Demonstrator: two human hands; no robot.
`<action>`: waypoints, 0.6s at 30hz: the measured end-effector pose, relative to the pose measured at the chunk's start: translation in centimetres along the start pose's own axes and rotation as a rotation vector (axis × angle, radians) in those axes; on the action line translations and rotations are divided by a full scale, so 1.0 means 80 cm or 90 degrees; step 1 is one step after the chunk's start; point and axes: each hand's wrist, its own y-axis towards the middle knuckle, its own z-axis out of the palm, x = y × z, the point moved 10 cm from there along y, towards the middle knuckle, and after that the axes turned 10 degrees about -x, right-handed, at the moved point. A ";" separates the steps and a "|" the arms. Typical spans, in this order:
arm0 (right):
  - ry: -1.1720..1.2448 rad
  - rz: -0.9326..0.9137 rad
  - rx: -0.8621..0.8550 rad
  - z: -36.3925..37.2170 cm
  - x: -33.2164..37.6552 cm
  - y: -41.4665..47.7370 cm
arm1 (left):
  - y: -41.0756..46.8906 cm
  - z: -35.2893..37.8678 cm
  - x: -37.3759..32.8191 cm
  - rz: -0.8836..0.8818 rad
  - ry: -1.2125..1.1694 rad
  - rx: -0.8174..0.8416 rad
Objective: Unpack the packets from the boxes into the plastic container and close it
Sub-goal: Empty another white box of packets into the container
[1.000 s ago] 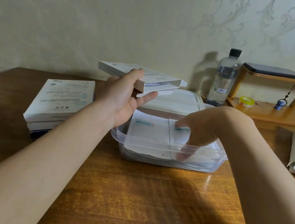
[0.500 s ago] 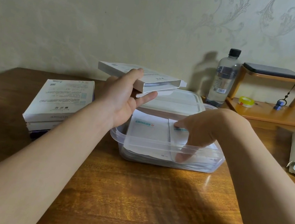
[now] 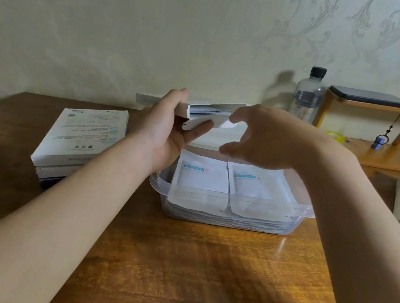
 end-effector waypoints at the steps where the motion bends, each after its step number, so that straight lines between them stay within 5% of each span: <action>1: 0.003 0.003 -0.011 -0.001 0.000 0.001 | -0.001 0.001 0.000 -0.001 -0.002 0.004; 7: 0.015 -0.010 -0.127 -0.024 0.009 0.003 | -0.005 0.005 -0.002 0.006 0.002 0.025; 18: -0.008 -0.071 -0.025 0.032 0.025 0.009 | -0.015 0.023 0.002 0.037 0.123 0.105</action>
